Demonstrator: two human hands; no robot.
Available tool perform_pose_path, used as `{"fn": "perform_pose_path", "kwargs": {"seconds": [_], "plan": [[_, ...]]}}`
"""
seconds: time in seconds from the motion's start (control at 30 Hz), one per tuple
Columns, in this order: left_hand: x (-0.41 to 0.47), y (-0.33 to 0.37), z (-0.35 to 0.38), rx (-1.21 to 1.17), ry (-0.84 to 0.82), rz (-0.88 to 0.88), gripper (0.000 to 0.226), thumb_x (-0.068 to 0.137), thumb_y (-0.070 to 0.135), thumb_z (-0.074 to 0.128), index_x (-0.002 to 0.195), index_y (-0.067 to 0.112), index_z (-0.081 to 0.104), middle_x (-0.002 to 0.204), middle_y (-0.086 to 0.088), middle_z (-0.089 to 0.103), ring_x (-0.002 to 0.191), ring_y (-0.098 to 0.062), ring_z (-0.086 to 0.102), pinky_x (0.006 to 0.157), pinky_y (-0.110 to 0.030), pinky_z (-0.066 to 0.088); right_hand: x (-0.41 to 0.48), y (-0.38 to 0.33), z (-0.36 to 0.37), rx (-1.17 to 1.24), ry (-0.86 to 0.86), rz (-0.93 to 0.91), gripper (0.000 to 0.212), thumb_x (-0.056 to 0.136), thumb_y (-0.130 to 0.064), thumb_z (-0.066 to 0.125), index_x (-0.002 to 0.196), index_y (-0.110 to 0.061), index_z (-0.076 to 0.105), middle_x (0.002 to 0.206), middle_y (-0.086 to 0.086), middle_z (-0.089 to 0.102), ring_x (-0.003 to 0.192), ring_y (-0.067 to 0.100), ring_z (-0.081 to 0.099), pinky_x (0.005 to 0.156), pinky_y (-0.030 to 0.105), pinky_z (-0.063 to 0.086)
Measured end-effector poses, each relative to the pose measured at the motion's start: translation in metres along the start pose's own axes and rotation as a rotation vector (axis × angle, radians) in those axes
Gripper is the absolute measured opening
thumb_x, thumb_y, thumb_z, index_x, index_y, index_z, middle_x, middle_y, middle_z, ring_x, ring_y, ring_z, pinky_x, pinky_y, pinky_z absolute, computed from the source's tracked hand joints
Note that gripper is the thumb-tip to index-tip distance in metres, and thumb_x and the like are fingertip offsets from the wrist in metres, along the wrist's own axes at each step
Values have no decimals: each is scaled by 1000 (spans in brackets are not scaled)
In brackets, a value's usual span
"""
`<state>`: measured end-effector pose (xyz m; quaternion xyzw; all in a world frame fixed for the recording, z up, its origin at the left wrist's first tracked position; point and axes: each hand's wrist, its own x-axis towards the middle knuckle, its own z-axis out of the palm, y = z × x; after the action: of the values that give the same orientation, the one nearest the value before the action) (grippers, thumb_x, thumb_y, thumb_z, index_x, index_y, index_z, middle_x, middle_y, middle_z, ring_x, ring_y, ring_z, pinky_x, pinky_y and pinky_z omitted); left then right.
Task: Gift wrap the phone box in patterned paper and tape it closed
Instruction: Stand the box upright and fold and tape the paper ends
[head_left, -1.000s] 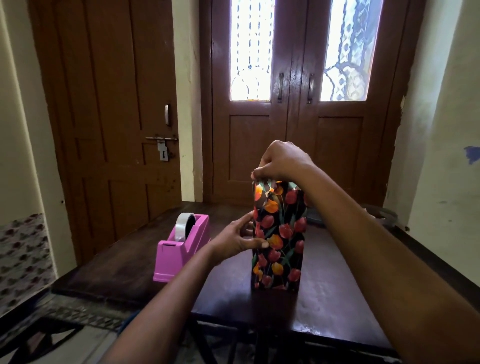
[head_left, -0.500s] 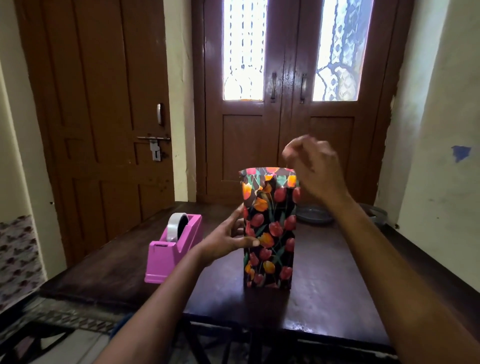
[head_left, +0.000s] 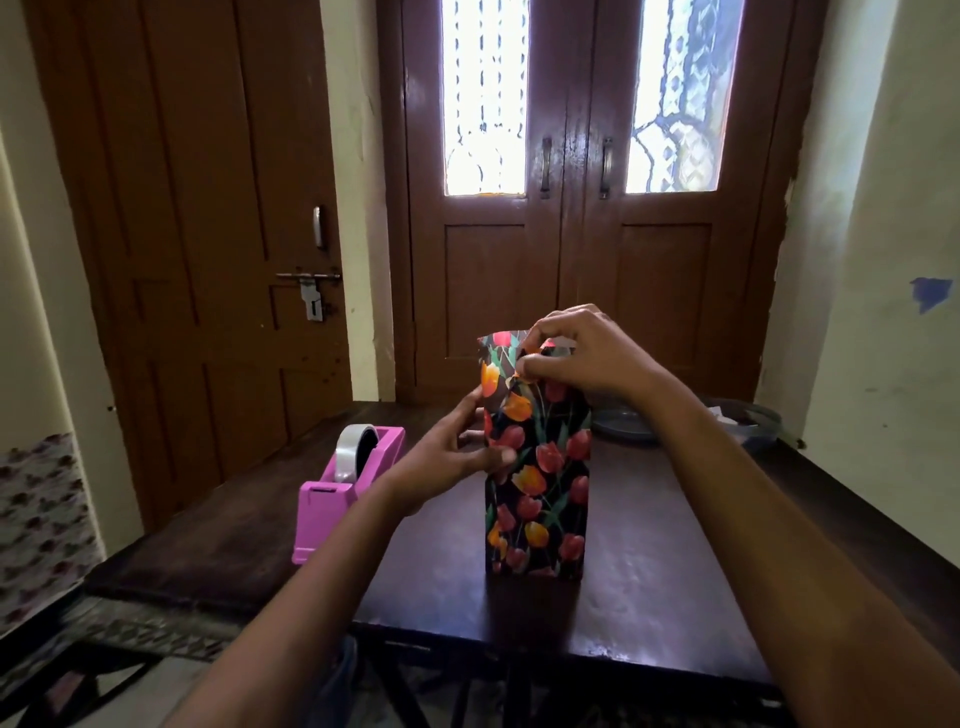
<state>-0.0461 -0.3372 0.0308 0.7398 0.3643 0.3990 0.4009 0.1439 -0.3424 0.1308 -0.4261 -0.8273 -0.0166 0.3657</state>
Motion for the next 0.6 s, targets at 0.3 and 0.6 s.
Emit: {"fn": "perform_pose_path", "kwargs": {"seconds": [0.3,0.6], "plan": [[1,3,1,79,16,-1,80,84,22,66,145,38,18,126,10,47,110,-3,49,75,-16,47,5,-10,0,-137,-25,24,19,90,-28,56,77,-16,65,76,-10,59,77,9,55,71,29,41],[-5,-7,1,24,-24,68,116,66,56,72,147,39,-8,148,16,19,130,-3,28,93,-16,35,-18,11,6,-301,145,-45,82,70,-77,26,119,-23,62,131,-3,55,130,21,35,106,40,20]]}}
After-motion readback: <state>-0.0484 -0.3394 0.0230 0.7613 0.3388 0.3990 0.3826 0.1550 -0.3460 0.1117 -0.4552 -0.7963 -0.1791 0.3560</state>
